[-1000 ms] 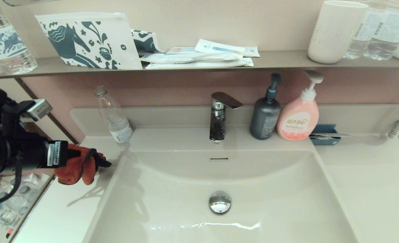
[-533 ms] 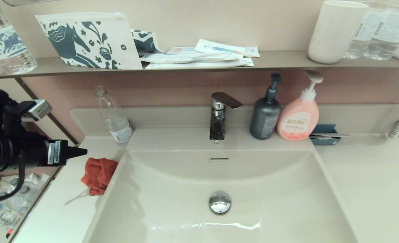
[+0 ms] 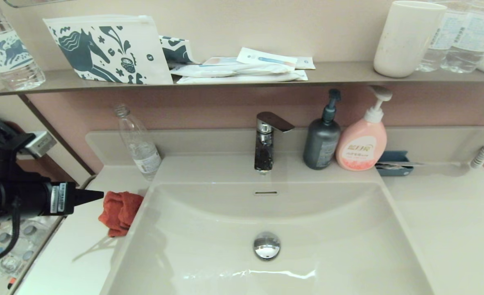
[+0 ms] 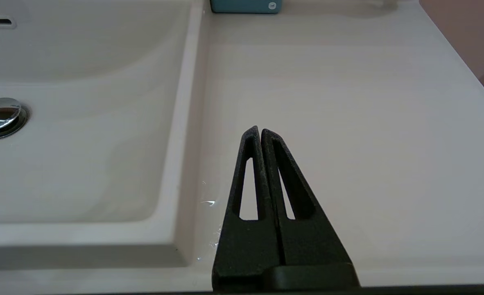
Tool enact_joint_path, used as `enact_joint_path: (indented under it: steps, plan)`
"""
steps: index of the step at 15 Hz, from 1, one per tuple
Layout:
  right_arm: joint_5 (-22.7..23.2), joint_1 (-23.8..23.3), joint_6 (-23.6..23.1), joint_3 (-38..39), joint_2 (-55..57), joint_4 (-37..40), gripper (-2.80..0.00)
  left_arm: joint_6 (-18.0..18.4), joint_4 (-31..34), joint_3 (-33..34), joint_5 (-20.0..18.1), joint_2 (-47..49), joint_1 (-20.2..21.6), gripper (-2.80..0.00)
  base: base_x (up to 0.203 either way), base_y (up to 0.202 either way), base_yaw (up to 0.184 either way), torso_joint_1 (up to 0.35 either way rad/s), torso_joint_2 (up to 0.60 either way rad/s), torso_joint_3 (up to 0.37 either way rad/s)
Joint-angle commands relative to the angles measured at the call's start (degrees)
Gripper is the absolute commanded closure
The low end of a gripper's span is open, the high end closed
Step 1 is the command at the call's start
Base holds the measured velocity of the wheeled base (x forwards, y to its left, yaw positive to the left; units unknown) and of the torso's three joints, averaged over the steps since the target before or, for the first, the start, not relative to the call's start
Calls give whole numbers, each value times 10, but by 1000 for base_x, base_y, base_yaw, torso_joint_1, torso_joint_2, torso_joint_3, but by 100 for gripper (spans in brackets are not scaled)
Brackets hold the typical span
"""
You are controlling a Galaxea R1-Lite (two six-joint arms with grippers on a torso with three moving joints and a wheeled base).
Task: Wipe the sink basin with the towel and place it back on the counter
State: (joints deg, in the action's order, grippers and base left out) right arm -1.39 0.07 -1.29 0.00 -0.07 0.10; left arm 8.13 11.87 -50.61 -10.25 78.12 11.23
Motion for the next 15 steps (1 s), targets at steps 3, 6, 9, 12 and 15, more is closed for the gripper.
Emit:
enact_joint_path:
  steps: [3,6,9,12,15]
  plan:
    - [0,0,0,0,1,0,0,-7,1,12,-32,-29,5,0,0,0,0,0,0,0]
    - [0,0,0,0,1,0,0,-34,-4,24,-40,-33,4,0,0,0,0,0,0,0]
    - [0,0,0,0,1,0,0,-46,-11,53,-47,-78,-6,0,0,0,0,0,0,0]
    - [0,0,0,0,1,0,0,-56,-11,89,-57,-152,-13,0,0,0,0,0,0,0]
    - [0,0,0,0,1,0,0,-64,-11,128,-54,-265,-11,0,0,0,0,0,0,0]
